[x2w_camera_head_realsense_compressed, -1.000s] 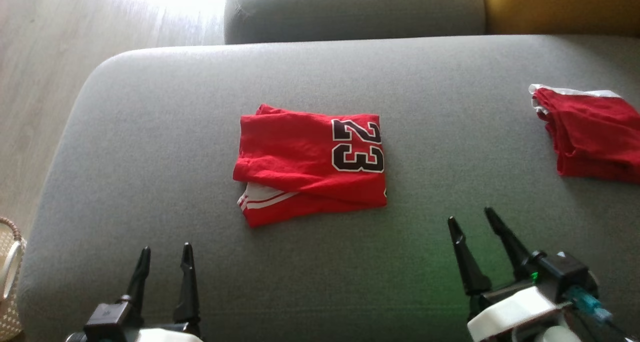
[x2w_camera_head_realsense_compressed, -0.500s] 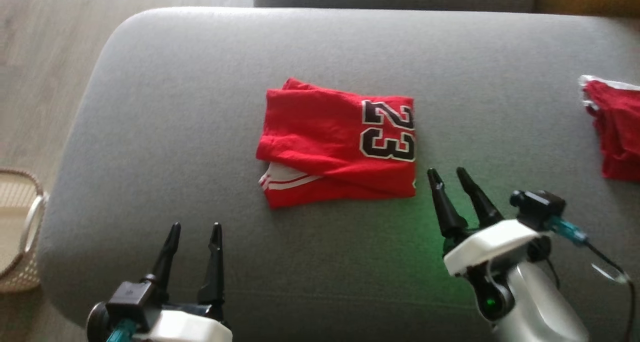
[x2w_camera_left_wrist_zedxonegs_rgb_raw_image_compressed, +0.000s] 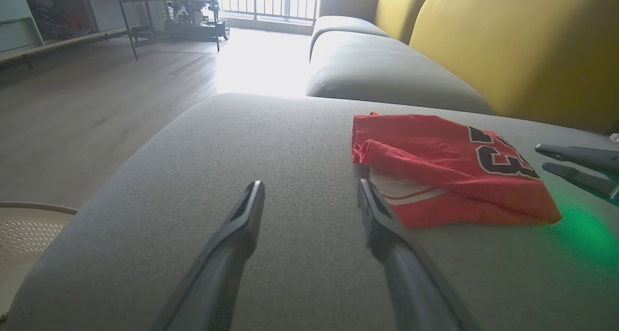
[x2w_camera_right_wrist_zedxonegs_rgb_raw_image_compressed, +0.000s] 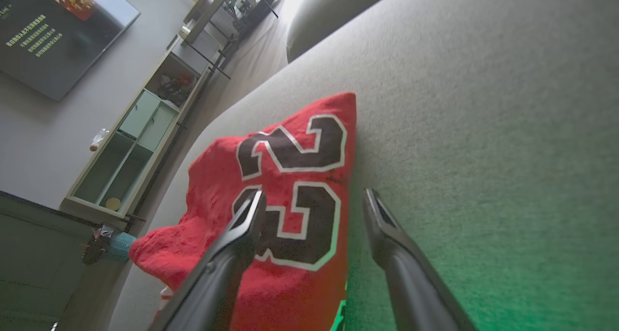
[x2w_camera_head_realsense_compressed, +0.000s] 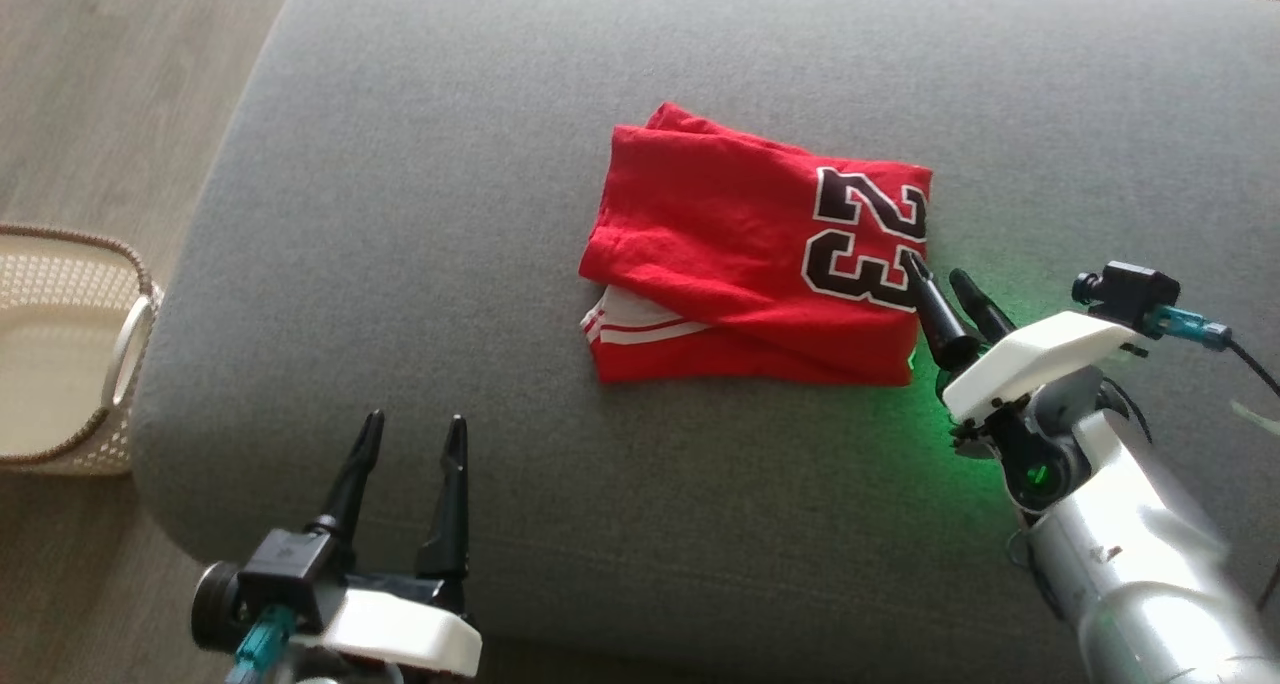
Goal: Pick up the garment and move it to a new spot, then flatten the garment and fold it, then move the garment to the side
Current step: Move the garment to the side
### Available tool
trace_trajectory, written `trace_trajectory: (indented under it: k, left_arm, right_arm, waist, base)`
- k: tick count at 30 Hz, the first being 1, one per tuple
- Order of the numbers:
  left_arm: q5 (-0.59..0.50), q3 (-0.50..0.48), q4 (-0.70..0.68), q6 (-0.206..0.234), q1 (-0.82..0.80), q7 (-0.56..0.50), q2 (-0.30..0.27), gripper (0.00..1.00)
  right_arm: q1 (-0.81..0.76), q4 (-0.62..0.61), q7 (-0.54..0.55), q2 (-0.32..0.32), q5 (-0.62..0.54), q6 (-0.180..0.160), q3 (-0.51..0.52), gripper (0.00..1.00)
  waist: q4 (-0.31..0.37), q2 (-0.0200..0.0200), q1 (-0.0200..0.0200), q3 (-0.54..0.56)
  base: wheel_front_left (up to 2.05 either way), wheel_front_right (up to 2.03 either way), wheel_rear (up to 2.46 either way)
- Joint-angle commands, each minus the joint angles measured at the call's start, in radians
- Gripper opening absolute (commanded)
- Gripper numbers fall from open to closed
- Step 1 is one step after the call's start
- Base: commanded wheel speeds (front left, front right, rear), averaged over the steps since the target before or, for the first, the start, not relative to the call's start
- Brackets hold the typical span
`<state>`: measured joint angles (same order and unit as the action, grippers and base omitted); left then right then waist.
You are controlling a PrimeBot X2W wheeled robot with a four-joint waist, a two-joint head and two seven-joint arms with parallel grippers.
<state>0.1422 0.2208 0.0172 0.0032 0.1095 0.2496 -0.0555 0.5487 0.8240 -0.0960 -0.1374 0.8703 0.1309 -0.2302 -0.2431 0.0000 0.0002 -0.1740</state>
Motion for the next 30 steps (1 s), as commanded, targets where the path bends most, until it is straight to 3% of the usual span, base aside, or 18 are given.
trace_trajectory:
  k: [1, 10, 11, 12, 14, 15, 26, 30]
  left_arm:
    - [-0.005, -0.021, -0.029, 0.0, -0.043, 0.012, 0.005, 1.0]
    - [-0.017, -0.012, -0.027, -0.002, -0.066, 0.012, 0.005, 1.0]
    - [-0.018, -0.012, -0.028, -0.003, -0.069, 0.012, 0.005, 1.0]
    - [-0.019, -0.011, -0.029, -0.005, -0.072, 0.012, 0.005, 1.0]
    - [-0.019, -0.01, -0.031, -0.007, -0.077, 0.012, 0.005, 1.0]
    - [-0.018, -0.011, -0.033, -0.009, -0.081, 0.012, 0.005, 1.0]
    - [-0.025, -0.027, -0.04, -0.022, -0.073, 0.012, 0.005, 1.0]
    - [-0.03, -0.036, -0.052, -0.024, -0.071, 0.012, 0.005, 1.0]
  right_arm:
    - [0.037, -0.01, 0.01, -0.004, 0.02, 0.0, -0.025, 1.0]
    - [0.101, 0.091, 0.05, -0.007, 0.081, 0.0, -0.095, 1.0]
    - [0.108, 0.098, 0.051, -0.007, 0.086, 0.0, -0.104, 0.93]
    - [0.115, 0.105, 0.051, -0.006, 0.09, 0.0, -0.112, 0.68]
    - [0.127, 0.115, 0.046, -0.008, 0.098, 0.0, -0.128, 0.28]
    - [0.136, 0.124, 0.043, -0.009, 0.107, 0.0, -0.143, 0.0]
    - [0.163, 0.099, -0.014, -0.041, 0.128, 0.0, -0.234, 0.0]
    - [0.185, 0.089, -0.043, -0.062, 0.107, 0.0, -0.275, 0.0]
  waist:
    - [-0.011, 0.0, -0.0002, -0.012]
    - [-0.021, 0.0, -0.0002, -0.041]
    - [-0.022, 0.0, -0.0002, -0.045]
    - [-0.022, 0.0, -0.0002, -0.048]
    - [-0.023, 0.0, -0.0002, -0.053]
    - [-0.022, 0.0, -0.0002, -0.057]
    - [0.045, 0.0, -0.0002, -0.044]
    - [0.109, 0.0, -0.0002, -0.04]
  base:
    - [0.0, 0.0, 0.0]
    - [0.0, 0.0, 0.0]
    - [0.0, 0.0, 0.0]
    - [0.0, 0.0, 0.0]
    - [0.0, 0.0, 0.0]
    - [0.0, 0.0, 0.0]
    - [0.0, 0.0, 0.0]
    - [0.0, 0.0, 0.0]
